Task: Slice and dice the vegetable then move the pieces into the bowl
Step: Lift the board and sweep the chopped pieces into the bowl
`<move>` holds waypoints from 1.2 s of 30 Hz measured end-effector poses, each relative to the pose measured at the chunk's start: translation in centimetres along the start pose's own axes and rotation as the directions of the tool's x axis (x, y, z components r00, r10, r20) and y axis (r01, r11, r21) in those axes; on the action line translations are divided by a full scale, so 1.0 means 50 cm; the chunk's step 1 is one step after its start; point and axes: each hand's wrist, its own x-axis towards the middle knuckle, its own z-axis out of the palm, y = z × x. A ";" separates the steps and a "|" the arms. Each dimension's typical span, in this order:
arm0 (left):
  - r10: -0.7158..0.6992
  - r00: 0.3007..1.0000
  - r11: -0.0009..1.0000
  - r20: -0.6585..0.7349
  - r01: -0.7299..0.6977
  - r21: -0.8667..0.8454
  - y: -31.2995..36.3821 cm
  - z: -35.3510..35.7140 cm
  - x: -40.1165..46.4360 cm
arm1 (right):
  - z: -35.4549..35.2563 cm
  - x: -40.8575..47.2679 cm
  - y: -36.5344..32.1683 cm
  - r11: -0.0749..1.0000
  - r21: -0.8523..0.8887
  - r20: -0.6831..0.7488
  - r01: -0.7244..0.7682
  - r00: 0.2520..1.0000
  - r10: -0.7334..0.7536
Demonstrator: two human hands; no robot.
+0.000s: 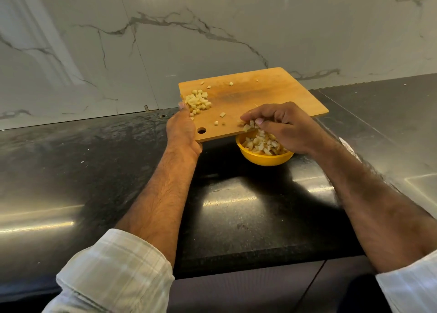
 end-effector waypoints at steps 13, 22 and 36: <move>0.031 0.999 1.000 0.028 -0.031 -0.001 -0.005 0.029 -0.015 | 0.029 0.045 -0.004 0.911 -0.384 0.032 0.151 0.988 -0.151; 0.024 0.999 0.999 0.048 -0.025 0.034 -0.014 0.027 -0.007 | 0.044 0.046 -0.038 0.776 -0.514 0.219 0.366 0.931 -0.294; 0.010 1.000 1.000 0.028 -0.011 0.030 0.002 0.000 0.003 | -0.043 -0.007 -0.007 0.865 -0.458 -0.093 0.206 0.956 -0.277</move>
